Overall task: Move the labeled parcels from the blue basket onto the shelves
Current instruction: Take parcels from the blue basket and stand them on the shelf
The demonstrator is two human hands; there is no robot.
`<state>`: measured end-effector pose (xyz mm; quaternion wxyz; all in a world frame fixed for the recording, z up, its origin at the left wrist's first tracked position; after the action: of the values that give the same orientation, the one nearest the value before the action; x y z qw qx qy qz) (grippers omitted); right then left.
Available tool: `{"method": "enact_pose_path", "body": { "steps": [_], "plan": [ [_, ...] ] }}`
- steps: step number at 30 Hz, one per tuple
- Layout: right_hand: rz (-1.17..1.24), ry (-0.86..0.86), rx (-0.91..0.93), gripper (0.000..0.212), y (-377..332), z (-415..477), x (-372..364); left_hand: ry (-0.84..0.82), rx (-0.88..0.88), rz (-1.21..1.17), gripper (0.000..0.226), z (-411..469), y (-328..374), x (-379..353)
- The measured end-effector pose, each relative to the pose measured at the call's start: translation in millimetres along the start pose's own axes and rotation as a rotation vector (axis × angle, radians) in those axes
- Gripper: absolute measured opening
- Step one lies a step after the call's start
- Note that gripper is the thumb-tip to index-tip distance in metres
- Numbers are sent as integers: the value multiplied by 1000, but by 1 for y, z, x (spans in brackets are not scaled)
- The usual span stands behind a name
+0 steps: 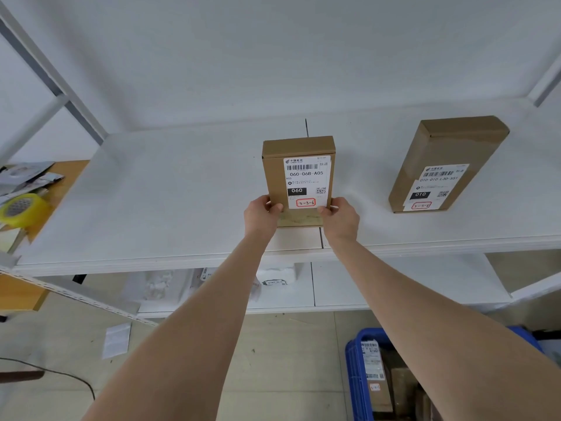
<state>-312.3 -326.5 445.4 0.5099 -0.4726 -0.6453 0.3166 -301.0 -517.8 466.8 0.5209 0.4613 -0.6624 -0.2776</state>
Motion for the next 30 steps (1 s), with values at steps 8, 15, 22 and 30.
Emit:
{"method": "enact_pose_path", "body": {
  "steps": [8,15,22,30],
  "plan": [
    [-7,6,-4,21,-9,14,-4,-6,-3,-15,29,16,3,6],
    [7,10,6,21,-13,24,-8,-6,-10,-17,29,26,5,10],
    [3,2,3,21,-14,28,-11,-1,-6,-11,29,29,6,12],
    [-28,-15,3,24,-16,27,-9,3,-4,-2,32,28,7,12]
  ]
}}
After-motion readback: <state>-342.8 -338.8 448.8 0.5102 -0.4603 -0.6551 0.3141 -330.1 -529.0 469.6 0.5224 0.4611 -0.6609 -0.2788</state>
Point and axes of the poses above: each hand's wrist, its own z-axis towards the middle knuckle, its own x-axis out of the back of the hand, y = z × x, the point moved 8 cm from there along z, towards the middle knuckle, and after that the axes turned 14 degrees about -y, right-handed, at the moved point
